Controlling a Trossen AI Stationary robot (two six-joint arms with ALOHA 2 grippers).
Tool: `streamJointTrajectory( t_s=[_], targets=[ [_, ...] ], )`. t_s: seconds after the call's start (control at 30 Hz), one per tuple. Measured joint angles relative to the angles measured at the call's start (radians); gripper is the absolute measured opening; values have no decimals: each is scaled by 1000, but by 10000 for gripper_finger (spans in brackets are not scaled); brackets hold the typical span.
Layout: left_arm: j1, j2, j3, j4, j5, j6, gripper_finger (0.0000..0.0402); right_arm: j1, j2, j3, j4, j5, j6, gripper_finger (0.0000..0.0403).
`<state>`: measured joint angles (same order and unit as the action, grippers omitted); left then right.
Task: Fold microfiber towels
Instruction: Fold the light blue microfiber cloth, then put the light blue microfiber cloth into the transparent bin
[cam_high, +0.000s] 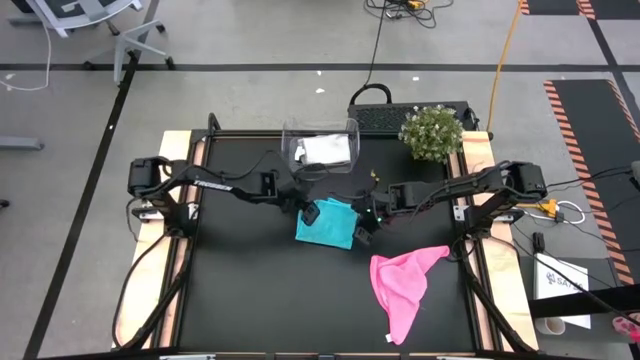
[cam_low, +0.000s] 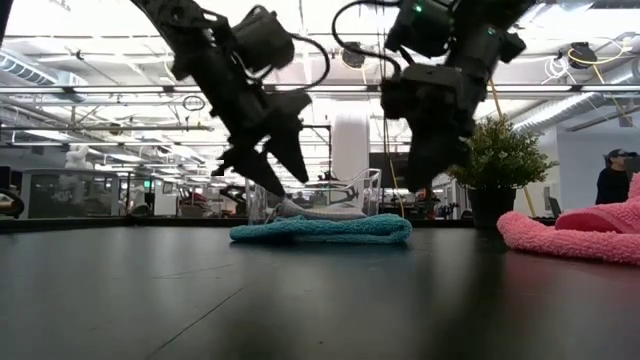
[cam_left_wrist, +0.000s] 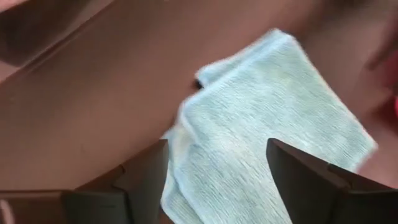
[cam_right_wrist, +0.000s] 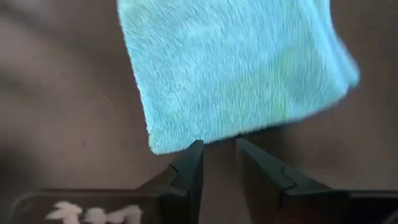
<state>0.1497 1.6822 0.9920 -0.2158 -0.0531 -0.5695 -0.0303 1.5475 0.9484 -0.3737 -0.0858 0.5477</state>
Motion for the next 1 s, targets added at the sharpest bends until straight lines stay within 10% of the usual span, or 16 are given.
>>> streamJointTrajectory(
  t_s=[0.5,1.0],
  targets=[
    [-26,14,-2,-37,0,70,296,0,3,-280,474,-32,436,198],
    [-25,14,-2,-65,0,66,296,-2,204,-304,830,33,503,201]
  ],
)
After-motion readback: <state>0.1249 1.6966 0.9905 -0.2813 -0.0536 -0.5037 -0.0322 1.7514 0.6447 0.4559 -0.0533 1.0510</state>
